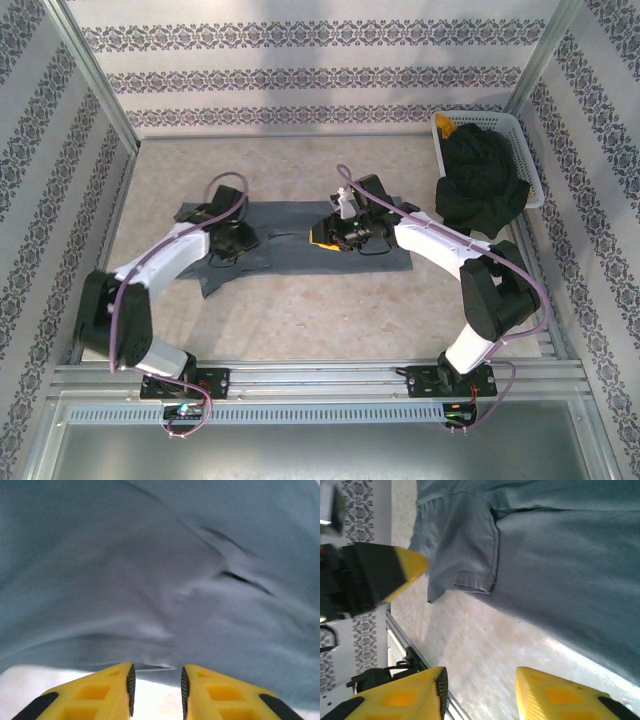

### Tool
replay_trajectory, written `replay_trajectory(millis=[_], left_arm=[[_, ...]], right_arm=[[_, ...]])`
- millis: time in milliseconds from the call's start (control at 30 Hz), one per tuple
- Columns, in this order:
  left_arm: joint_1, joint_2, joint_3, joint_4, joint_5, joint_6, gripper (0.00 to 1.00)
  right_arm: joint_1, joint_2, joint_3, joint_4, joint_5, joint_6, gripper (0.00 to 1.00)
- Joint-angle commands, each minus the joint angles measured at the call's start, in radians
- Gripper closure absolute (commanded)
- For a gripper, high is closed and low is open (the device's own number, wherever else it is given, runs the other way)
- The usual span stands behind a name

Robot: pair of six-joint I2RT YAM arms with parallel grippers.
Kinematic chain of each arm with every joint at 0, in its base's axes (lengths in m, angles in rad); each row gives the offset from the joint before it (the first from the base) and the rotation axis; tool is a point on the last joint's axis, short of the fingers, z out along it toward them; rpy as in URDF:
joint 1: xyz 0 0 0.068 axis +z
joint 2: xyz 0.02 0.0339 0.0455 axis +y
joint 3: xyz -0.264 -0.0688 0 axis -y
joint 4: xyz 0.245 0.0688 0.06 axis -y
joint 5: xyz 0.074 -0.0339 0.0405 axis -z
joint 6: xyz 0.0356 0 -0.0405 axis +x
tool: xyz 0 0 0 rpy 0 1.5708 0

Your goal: Fold and stack the t-shirts

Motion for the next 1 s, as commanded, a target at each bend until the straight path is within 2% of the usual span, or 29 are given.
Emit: replay_trajectory(millis=[0,267,400,800,967], left_arm=[[-0.059,0.096,0.04,0.015,0.019,0.191,0.63],[-0.132,0.189,0.081,-0.025,-0.079,0.323,0.57],[-0.157,0.22,0.091,-0.034,-0.114,0.353,0.57],[-0.2,0.285,0.117,-0.073,-0.257,0.396,0.7],[-0.213,0.282,0.122,-0.078,-0.29,0.404,0.86]], right_arm=[[-0.004,-0.032,-0.03,0.081,-0.059,0.03,0.56],[-0.041,-0.074,-0.115,0.206,-0.091,0.135,0.52],[-0.063,-0.085,-0.136,0.223,-0.09,0.162,0.52],[-0.078,-0.077,-0.138,0.234,-0.092,0.177,0.52],[-0.079,-0.079,-0.143,0.228,-0.093,0.175,0.53]])
